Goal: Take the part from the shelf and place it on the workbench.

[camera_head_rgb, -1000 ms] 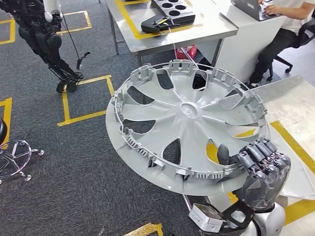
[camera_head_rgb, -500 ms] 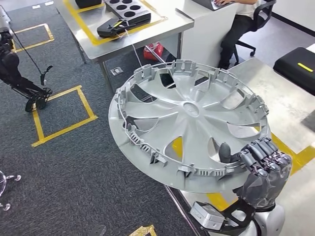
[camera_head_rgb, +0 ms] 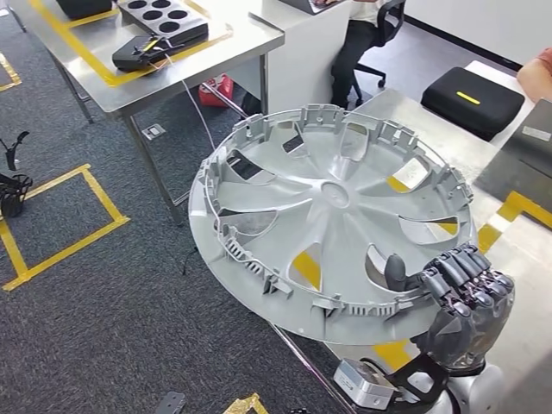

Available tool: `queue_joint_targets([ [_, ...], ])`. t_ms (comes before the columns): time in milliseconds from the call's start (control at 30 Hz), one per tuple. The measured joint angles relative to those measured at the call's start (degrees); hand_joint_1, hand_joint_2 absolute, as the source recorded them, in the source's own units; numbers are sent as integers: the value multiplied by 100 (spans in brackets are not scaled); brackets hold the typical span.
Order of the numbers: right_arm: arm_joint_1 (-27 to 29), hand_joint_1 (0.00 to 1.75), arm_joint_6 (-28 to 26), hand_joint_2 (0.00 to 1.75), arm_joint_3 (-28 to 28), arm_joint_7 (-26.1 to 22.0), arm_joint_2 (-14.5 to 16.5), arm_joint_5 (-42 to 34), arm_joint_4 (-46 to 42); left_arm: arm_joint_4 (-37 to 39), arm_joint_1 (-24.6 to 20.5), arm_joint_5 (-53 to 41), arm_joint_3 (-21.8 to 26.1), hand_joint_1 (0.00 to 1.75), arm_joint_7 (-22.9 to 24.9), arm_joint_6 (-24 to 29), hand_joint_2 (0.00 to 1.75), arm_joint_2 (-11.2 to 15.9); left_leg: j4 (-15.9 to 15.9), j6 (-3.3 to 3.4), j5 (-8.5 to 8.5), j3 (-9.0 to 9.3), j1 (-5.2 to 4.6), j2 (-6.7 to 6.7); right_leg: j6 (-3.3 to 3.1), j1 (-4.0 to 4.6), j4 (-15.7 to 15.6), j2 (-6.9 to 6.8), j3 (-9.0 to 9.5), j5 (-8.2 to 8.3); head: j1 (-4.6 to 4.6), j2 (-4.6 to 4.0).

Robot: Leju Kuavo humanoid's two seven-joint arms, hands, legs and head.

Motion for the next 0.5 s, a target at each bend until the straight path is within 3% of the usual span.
queue_joint_targets([
  [67,-1,175,0,175,-2,7,0,12,1,0,-8,0,0,0,-2,0,0,-2,1,-20,-16,16,0,134,4,-9,-616,-96,338,350,1,0],
  [133,-23,175,0,175,4,9,1,32,1,0,-13,4,-2,0,-6,-1,0,-4,15,-70,-46,34,-29,247,-24,22,-1379,-329,758,590,6,0],
  [200,-52,175,0,175,16,3,2,59,4,0,-12,8,-7,0,-10,-2,0,-2,30,-129,-69,46,-66,353,-82,58,-1644,-427,902,602,-1,0],
  [267,-61,175,0,175,19,-2,3,86,9,-1,-20,6,-14,0,-14,-1,0,-2,34,-189,-92,69,-62,446,-157,55,-1659,-299,902,617,-13,0],
  [333,-68,175,0,175,18,4,8,99,14,-2,-35,-2,-34,0,-19,-1,0,-3,221,-249,-253,21,-35,266,-227,35,-1675,-177,909,641,-29,0],
  [400,-76,175,0,175,24,11,12,104,20,-2,-26,-7,-58,0,-21,-2,0,-3,876,-277,-616,-260,-21,-52,-277,25,-1679,-55,915,648,-57,0],
  [467,-77,175,1,175,28,13,13,108,28,-2,5,-7,-74,0,-22,-2,0,-2,1601,-270,-887,-607,-23,-159,-301,38,-1675,99,916,647,-67,0],
  [500,-77,175,1,175,28,13,13,109,33,-2,15,-7,-81,0,-22,-1,0,-1,1725,-256,-864,-684,-25,-167,-305,46,-1671,185,919,648,-67,0],
])
